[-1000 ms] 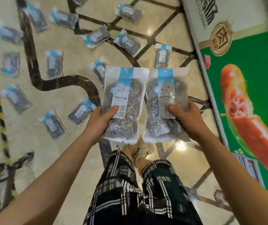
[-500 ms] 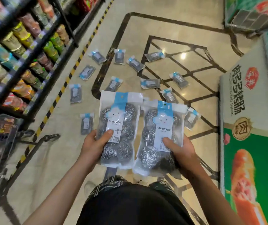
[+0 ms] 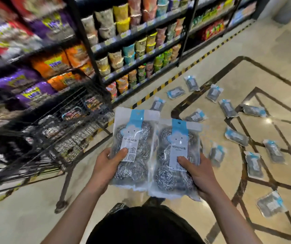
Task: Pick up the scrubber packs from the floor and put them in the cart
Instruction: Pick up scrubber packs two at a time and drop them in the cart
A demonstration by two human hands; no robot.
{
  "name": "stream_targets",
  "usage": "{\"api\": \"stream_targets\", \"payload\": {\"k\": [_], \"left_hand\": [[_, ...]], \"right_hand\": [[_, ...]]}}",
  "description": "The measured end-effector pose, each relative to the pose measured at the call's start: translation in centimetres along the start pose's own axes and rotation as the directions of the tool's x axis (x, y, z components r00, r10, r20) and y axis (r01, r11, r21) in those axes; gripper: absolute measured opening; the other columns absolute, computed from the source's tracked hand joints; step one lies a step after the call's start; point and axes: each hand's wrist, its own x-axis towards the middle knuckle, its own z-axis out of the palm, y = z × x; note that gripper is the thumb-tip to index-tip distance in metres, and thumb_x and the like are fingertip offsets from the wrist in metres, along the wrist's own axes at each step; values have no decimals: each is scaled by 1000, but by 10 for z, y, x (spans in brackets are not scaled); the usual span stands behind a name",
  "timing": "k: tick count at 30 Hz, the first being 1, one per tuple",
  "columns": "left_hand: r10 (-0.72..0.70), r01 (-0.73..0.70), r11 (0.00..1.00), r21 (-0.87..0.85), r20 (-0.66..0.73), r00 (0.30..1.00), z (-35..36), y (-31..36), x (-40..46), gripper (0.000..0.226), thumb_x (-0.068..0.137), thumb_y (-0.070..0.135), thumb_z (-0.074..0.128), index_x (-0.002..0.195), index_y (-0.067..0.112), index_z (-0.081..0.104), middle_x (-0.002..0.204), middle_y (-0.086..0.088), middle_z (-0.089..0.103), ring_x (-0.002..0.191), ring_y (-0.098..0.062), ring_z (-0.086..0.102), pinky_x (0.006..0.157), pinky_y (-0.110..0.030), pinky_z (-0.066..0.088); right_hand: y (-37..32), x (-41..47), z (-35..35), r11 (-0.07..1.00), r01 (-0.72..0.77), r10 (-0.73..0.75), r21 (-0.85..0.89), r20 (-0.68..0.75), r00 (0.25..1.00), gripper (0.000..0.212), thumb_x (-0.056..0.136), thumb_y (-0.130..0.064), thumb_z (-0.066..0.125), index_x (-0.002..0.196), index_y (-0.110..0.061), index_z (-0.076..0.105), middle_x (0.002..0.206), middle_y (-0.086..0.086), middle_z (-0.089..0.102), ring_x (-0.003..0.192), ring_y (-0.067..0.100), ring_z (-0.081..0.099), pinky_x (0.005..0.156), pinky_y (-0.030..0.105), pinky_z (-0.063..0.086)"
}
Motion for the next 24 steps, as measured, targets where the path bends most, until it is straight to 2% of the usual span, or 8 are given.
{"api": "stream_targets", "payload": {"k": [2, 5, 10, 13, 15, 19, 21, 24], "left_hand": [[11, -12, 1000, -19, -66, 998, -44, 2, 15, 34, 86, 41, 80, 110, 18, 74, 99, 0, 82, 95, -25, 78, 97, -54, 56], [-9, -6, 995, -99, -149, 989, -103, 4, 28, 48, 79, 49, 81, 114, 17, 74, 102, -3, 81, 96, -27, 78, 99, -58, 54], [-79, 16, 972, -234, -264, 961, -170, 8, 49, 22, 95, 25, 72, 112, 12, 74, 99, -5, 82, 88, -27, 79, 95, -49, 57], [-121, 1, 950, -311, -369, 922, -205, 11, 66, 31, 85, 36, 82, 107, 14, 76, 97, -6, 82, 91, -30, 78, 94, -54, 58], [-157, 1, 938, -348, -419, 894, -228, 12, 81, 53, 72, 49, 87, 112, 16, 75, 102, -8, 81, 96, -34, 77, 93, -57, 58], [-195, -24, 924, -381, -525, 828, -268, 24, 116, 27, 88, 30, 79, 107, 11, 75, 93, -10, 81, 91, -34, 77, 82, -45, 62], [-223, -21, 920, -392, -566, 793, -288, 30, 137, 31, 89, 31, 78, 109, 8, 73, 94, -10, 81, 88, -30, 78, 77, -39, 63], [-273, -2, 909, -418, -597, 754, -315, 38, 169, 39, 86, 35, 80, 112, 7, 71, 98, -12, 81, 88, -30, 79, 75, -39, 64]], "right_hand": [[-11, 20, 49, 999, 2, 1, -51, 73, 997, 42, 84, -22, 87, 122, -17, 71, 113, 5, 80, 105, 28, 77, 99, 57, 57], [-22, 45, 114, 991, 12, 11, -136, 167, 986, 73, 62, -55, 95, 123, -24, 69, 115, 0, 79, 106, 24, 76, 100, 57, 56], [-40, 83, 209, 974, 60, 11, -220, 306, 952, 40, 81, -25, 88, 117, -25, 71, 108, -4, 81, 101, 18, 77, 96, 49, 59], [-53, 109, 261, 973, 51, 36, -223, 371, 928, 30, 85, -13, 84, 111, -21, 71, 103, -2, 82, 95, 20, 79, 86, 43, 61], [-63, 130, 294, 974, 33, 68, -226, 424, 903, 30, 87, -11, 82, 115, -16, 70, 106, 4, 82, 96, 24, 79, 84, 43, 62], [-78, 184, 363, 974, 10, 109, -225, 508, 854, 35, 88, -8, 80, 121, -10, 69, 108, 8, 81, 96, 27, 79, 77, 40, 64], [-88, 213, 401, 973, 9, 123, -230, 554, 823, 31, 89, -4, 78, 117, -14, 71, 106, 5, 82, 92, 21, 80, 71, 31, 64], [-98, 255, 453, 967, 6, 154, -253, 605, 781, 29, 90, -2, 76, 114, -17, 72, 108, 5, 82, 94, 22, 80, 76, 35, 65]]}}
